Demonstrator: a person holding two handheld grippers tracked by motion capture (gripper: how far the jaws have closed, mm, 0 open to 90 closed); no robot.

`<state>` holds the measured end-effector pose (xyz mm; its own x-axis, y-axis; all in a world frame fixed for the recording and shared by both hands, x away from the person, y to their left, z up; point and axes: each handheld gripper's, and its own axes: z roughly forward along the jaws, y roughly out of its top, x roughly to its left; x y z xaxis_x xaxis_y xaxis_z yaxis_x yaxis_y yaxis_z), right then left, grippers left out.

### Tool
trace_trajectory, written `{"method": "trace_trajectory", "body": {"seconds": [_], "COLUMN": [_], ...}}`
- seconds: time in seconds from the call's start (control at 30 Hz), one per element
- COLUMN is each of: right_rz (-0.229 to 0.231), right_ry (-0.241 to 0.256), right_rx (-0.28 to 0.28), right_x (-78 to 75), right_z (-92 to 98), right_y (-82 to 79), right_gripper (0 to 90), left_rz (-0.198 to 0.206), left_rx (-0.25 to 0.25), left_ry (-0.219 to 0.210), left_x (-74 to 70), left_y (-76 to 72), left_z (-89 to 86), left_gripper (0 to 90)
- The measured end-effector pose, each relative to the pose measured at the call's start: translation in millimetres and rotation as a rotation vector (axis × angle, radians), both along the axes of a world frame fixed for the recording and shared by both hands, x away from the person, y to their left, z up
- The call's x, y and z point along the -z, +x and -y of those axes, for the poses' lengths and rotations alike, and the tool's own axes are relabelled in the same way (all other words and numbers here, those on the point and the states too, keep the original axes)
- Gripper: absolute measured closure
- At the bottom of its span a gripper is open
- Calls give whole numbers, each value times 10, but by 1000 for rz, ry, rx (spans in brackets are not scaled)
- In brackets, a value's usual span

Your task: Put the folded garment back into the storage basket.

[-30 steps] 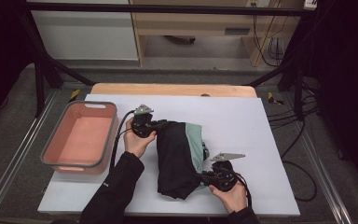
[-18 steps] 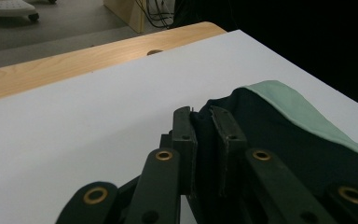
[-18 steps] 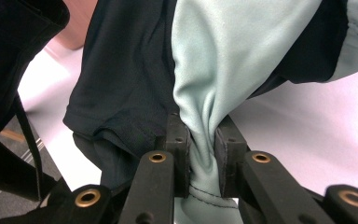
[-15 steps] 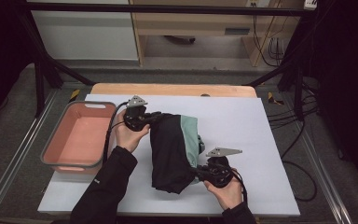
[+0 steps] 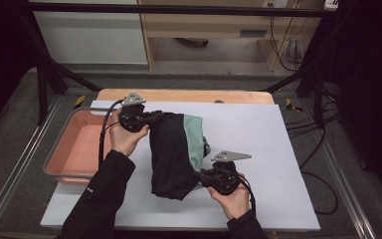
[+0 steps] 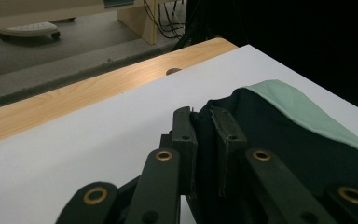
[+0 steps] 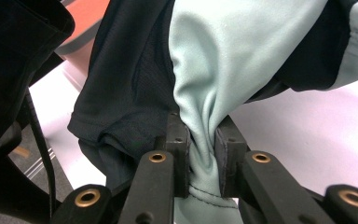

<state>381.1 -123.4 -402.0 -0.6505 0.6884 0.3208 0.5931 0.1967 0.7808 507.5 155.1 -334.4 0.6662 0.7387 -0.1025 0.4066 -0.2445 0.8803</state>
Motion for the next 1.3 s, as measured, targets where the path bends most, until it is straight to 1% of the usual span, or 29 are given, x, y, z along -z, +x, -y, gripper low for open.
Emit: {"method": "trace_trajectory", "body": {"seconds": [0.2,0.5,0.63,0.77,0.9,1.03,1.3], "right_rz": [10,41,51,69,77,91,106], "right_ry": [12,49,56,64,74,84,100], "right_rx": [-14,-24,-30,-33,-32,-32,-40], "right_x": [-46,-145,-171,-210,-239,-258,-308], "right_z": [-112,-287,-392,-473,-560,-663,-834], "right_y": [15,31,35,42,53,62,78], "right_gripper": [789,789,789,789,789,789,789], "left_rz": [12,40,45,50,58,66,69], "left_rx": [-8,-19,-21,-29,-37,-45,-60], "left_ry": [7,19,23,24,31,40,45], "left_x": [-72,-261,-310,-380,-449,-495,-552], "left_y": [0,-17,-18,-17,-22,-27,-19], "left_z": [-106,-273,-332,-440,-528,-605,-770], "left_gripper": [802,801,801,801,802,801,801]}}
